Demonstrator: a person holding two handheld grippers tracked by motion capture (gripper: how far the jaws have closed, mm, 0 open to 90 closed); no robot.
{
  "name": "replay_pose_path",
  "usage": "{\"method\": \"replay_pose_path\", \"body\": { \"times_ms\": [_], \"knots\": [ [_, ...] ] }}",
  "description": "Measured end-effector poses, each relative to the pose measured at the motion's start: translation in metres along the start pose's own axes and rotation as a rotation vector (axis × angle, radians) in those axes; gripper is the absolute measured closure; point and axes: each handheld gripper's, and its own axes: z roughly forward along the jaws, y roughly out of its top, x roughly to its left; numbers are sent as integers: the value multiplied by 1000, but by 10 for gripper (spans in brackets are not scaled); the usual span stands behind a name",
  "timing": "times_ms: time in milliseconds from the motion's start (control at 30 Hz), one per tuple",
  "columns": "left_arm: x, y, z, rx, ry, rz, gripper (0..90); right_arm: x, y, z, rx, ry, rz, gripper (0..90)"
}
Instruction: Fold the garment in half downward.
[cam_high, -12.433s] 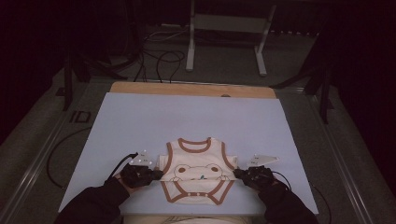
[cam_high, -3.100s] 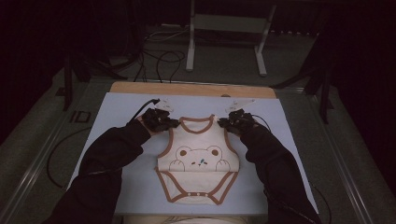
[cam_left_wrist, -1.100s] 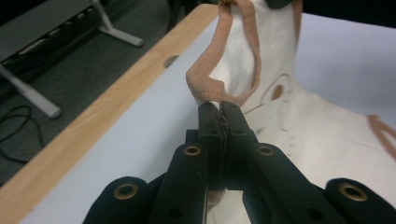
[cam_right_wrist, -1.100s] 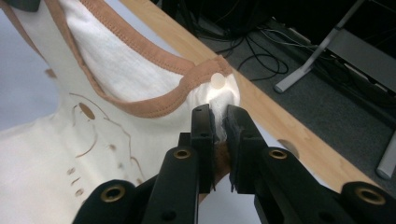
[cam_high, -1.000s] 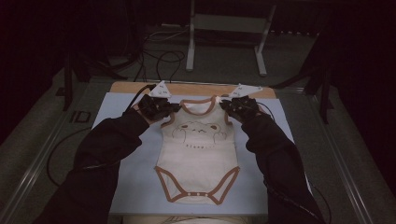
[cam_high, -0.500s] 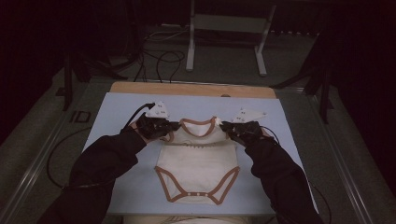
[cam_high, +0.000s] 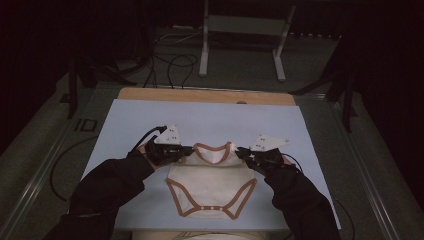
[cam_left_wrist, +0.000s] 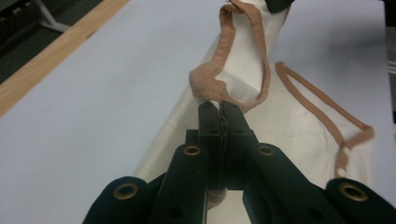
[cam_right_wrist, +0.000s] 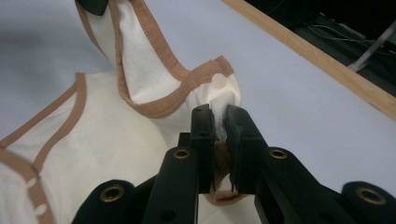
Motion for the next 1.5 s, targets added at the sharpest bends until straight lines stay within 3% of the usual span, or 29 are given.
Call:
{"method": "replay_pose_path", "body": {
  "times_ms": [300, 833, 1233, 1500],
  "knots": [
    [-15, -17, -3, 4, -23, -10, 895, 16, -12, -6, 15, 33, -2, 821],
    [-38, -54, 12, 30, -105, -49, 893, 37, -48, -3, 61, 112, 56, 819],
    [-50, -69, 16, 49, -126, -44, 889, 52, -67, -5, 79, 149, 87, 817],
    [-61, -78, 18, 63, -164, -40, 889, 60, -78, -5, 98, 182, 97, 810]
  ]
}}
